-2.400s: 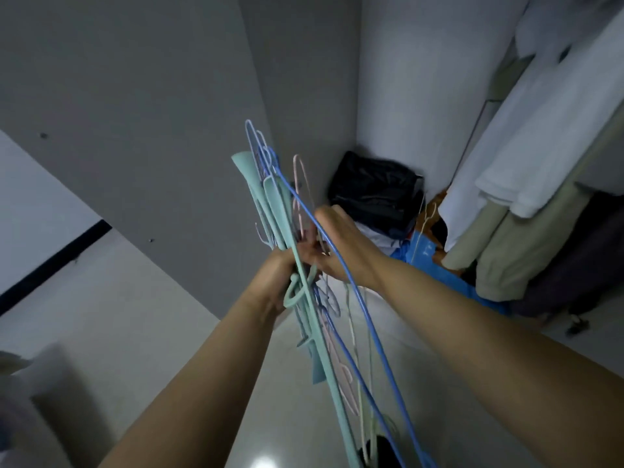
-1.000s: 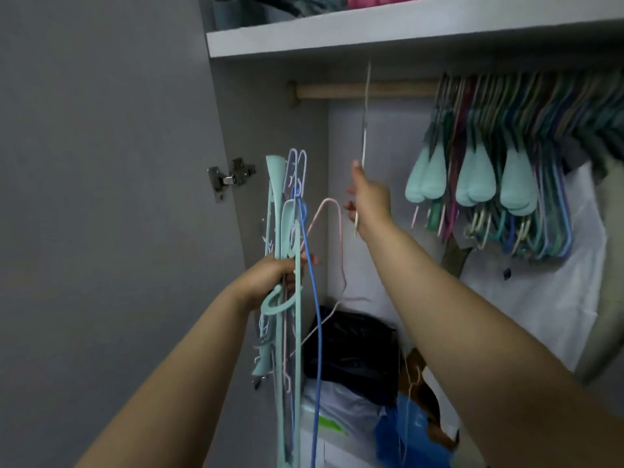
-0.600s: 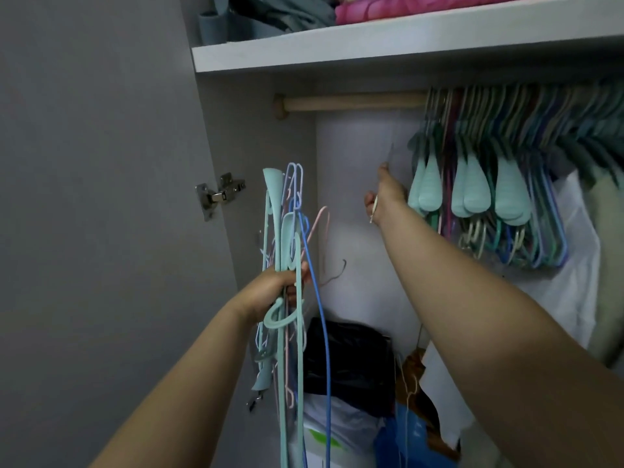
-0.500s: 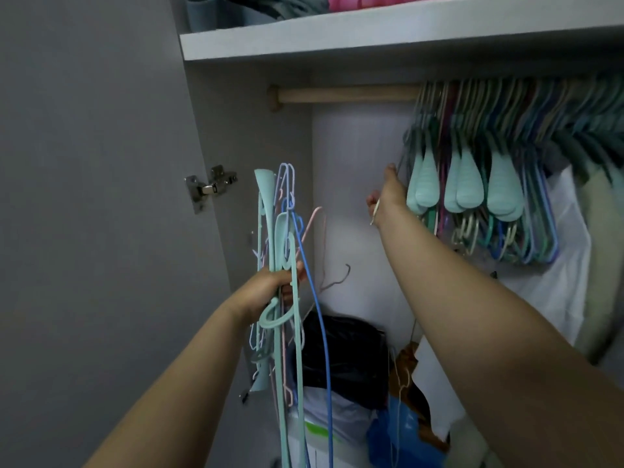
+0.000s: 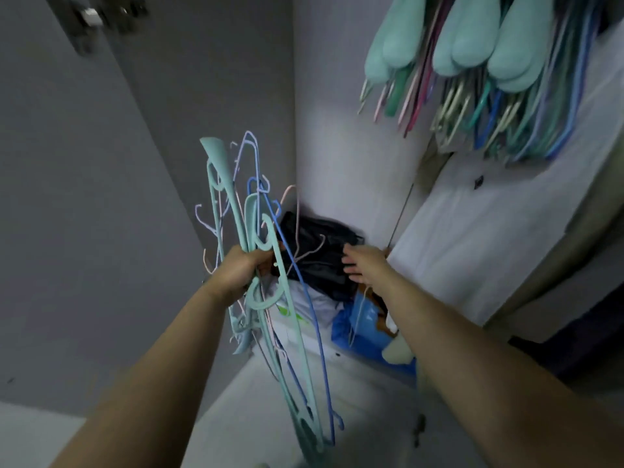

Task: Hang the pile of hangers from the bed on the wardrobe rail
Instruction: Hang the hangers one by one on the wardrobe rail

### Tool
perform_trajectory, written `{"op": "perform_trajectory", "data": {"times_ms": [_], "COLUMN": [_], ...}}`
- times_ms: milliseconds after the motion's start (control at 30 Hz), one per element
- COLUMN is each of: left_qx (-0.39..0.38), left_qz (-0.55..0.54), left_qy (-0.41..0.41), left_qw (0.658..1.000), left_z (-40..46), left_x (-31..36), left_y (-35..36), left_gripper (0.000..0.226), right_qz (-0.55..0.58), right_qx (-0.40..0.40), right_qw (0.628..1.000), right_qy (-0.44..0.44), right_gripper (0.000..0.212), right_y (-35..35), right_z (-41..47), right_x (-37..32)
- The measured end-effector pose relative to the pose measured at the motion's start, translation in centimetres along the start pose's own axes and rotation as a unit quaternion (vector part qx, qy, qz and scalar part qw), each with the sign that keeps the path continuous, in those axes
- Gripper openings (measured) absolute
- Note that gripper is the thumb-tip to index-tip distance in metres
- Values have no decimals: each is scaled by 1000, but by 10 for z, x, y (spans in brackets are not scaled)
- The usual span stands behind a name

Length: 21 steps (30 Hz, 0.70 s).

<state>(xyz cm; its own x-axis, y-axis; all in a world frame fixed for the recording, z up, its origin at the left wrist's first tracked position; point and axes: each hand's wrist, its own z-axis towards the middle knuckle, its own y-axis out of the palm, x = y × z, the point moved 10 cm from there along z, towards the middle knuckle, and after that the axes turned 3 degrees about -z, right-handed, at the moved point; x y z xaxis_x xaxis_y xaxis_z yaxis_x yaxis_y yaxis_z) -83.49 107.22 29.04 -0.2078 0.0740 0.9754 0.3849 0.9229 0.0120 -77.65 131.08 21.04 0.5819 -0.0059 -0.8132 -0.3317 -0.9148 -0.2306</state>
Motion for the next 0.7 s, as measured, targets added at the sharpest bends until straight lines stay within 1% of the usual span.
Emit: {"op": "perform_trajectory", "data": {"times_ms": [67, 133, 167, 200, 233, 300, 333, 367, 433, 467, 533, 567, 633, 700], "left_qx": [33, 64, 73, 78, 84, 104, 112, 119, 127, 131, 132, 129, 113, 101], "left_qz": [-3, 3, 11, 14, 11, 11, 19, 30, 50, 53, 56, 57, 69, 82], "left_qy": [-25, -39, -53, -64, -69, -70, -66, -61, -49, -40, -19, -3, 18, 28], "left_qw": [999, 997, 996, 995, 994, 992, 991, 991, 989, 989, 989, 990, 991, 991], "left_z": [0, 2, 3, 5, 10, 20, 28, 36, 53, 59, 71, 76, 85, 93], "left_x": [-40, -76, -93, -110, -126, -150, -161, -171, -186, -192, -204, -210, -219, -228], "left_y": [-1, -4, -5, -7, -9, -9, -10, -11, -11, -12, -12, -12, -9, -7], "left_gripper": [17, 18, 22, 24, 19, 3, 5, 14, 31, 35, 36, 38, 41, 40], "right_qz": [-23, -30, -36, -59, -92, -146, -152, -165, -197, -201, -177, -175, -180, -160], "right_qx": [-10, -3, 6, 13, 21, 27, 27, 27, 23, 24, 27, 24, 7, 11], "right_qw": [998, 996, 995, 994, 992, 987, 987, 984, 977, 976, 980, 981, 980, 982], "right_qy": [53, 87, 93, 90, 77, 56, 54, 59, 73, 81, 82, 82, 86, 97], "right_gripper": [37, 24, 24, 28, 33, 36, 36, 33, 20, 21, 32, 33, 32, 29], "right_y": [-1, -3, -5, -5, -6, -7, -6, -4, 3, 6, 14, 19, 29, 29], "right_z": [15, 29, 37, 47, 62, 105, 135, 158, 181, 192, 206, 215, 234, 255], "right_x": [58, 110, 131, 150, 167, 200, 220, 237, 252, 261, 269, 274, 285, 298]}}
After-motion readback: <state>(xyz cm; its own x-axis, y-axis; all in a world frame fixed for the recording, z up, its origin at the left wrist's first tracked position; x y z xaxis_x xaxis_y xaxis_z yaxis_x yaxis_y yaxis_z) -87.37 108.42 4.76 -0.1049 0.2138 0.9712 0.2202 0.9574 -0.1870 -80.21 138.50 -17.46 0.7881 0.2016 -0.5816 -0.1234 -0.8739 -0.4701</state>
